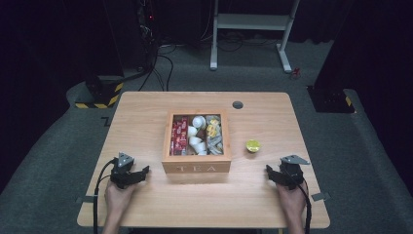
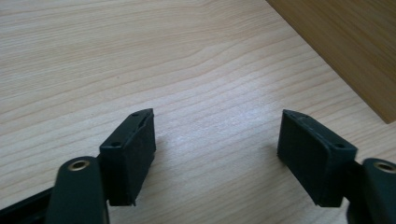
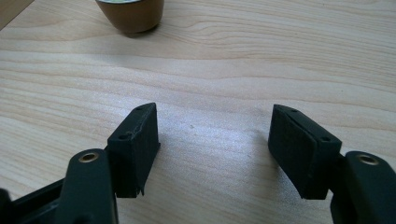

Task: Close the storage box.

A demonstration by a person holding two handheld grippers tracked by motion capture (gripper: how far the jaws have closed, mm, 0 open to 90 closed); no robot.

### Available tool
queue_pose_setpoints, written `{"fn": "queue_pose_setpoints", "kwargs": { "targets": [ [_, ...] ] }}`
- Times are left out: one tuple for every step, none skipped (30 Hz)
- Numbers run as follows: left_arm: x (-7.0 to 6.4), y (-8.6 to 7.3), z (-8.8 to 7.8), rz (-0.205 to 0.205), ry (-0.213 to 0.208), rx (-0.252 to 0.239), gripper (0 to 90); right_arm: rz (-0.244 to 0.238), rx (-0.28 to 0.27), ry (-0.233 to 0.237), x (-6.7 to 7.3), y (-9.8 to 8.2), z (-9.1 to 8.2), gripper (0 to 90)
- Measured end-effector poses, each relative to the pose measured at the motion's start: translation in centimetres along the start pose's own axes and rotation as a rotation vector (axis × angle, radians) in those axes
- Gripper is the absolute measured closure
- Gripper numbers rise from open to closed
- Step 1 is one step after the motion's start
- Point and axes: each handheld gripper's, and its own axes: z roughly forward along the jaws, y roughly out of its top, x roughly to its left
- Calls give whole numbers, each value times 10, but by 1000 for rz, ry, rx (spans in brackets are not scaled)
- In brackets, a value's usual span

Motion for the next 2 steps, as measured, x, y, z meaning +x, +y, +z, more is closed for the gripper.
{"fn": "queue_pose_setpoints", "kwargs": {
  "targets": [
    [0,0,0,0,0,0,265,1,1,0,0,0,0,335],
    [0,0,0,-1,-1,0,265,0,0,0,0,0,0,333]
  ]
}}
